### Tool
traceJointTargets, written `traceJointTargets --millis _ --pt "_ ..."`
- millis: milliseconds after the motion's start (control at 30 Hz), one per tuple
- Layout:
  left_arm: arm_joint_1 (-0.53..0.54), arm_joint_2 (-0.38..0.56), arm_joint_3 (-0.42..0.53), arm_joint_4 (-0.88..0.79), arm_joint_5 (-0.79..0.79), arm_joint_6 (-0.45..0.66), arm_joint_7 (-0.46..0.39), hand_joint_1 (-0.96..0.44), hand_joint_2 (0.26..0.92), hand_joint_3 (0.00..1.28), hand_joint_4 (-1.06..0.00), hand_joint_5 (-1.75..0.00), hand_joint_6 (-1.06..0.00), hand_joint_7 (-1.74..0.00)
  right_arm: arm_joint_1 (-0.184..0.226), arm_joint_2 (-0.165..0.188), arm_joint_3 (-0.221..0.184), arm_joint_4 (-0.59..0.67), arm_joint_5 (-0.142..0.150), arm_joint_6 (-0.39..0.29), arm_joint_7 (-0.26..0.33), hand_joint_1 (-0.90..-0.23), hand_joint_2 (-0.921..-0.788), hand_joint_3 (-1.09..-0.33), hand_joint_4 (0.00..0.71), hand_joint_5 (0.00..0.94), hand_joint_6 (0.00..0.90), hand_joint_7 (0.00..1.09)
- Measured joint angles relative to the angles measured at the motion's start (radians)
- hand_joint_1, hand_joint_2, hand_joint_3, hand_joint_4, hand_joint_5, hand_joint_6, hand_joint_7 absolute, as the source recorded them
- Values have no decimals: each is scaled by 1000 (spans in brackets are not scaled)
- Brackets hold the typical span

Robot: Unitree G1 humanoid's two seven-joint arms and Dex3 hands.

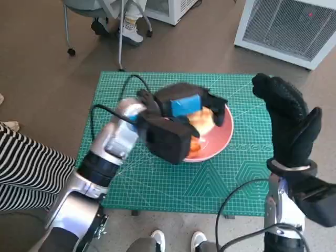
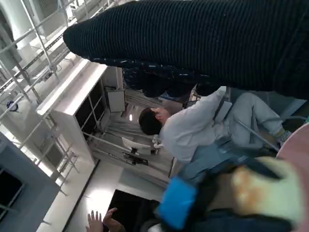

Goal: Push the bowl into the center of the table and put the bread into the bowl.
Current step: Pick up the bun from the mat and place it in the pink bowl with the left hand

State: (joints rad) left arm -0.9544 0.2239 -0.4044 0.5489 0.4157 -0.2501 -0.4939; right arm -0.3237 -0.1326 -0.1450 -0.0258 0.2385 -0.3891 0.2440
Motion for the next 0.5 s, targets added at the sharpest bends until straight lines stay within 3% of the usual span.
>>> traceJointTargets --millis 100,300,500 --pt "-7 -14 -19 36 9 7 -16 -226 786 46 -244 -51 -233 -230 0 0 0 0 -2 0 0 -701 -921 -713 198 0 134 377" --pt "-10 -15 -45 85 36 -18 -14 -467 808 35 -110 -7 -189 -138 0 -1 -2 0 -7 -2 -1 -694 -921 -719 198 0 133 379" --pt "-12 -13 -46 135 48 -61 2 -600 853 34 -24 -1 -155 -94 0 -4 -5 0 -7 -5 -1 -689 -921 -720 198 0 132 380"
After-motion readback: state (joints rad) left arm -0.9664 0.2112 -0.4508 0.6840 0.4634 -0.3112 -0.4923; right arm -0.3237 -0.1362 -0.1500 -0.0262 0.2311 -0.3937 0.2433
